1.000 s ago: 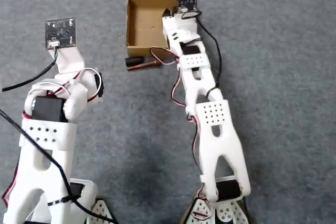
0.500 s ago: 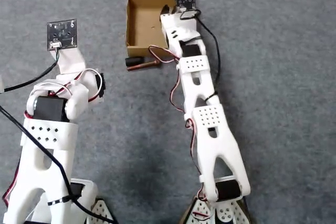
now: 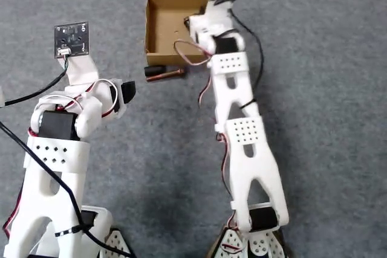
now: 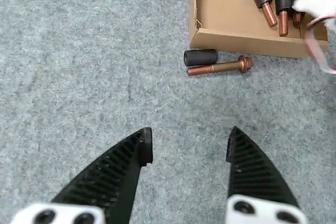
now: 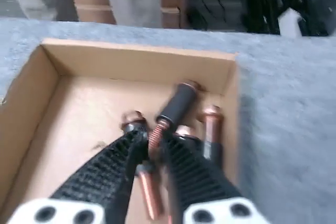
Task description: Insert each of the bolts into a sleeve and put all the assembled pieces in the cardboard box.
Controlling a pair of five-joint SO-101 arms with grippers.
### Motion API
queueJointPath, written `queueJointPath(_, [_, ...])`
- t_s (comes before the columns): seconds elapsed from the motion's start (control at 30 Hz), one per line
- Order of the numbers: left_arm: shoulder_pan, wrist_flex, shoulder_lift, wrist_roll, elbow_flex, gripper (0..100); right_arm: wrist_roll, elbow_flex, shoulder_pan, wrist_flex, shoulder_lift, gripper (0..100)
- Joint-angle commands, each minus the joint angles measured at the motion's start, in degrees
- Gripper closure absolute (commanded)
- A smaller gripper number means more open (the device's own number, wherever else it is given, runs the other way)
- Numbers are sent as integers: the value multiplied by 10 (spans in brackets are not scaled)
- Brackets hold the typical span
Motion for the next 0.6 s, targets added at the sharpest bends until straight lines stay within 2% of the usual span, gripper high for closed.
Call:
queueJointPath(0.0, [0,-11,-2,-4,-7,764,-7,-33,23,82,-101,998])
queueJointPath(0.43, [2,-20,-2,-2,-4,764,-3,-33,34,448,-351,997])
queueJointPath(0.57, [2,-54,-1,-1,-4,764,7,-29,46,469,-407,997])
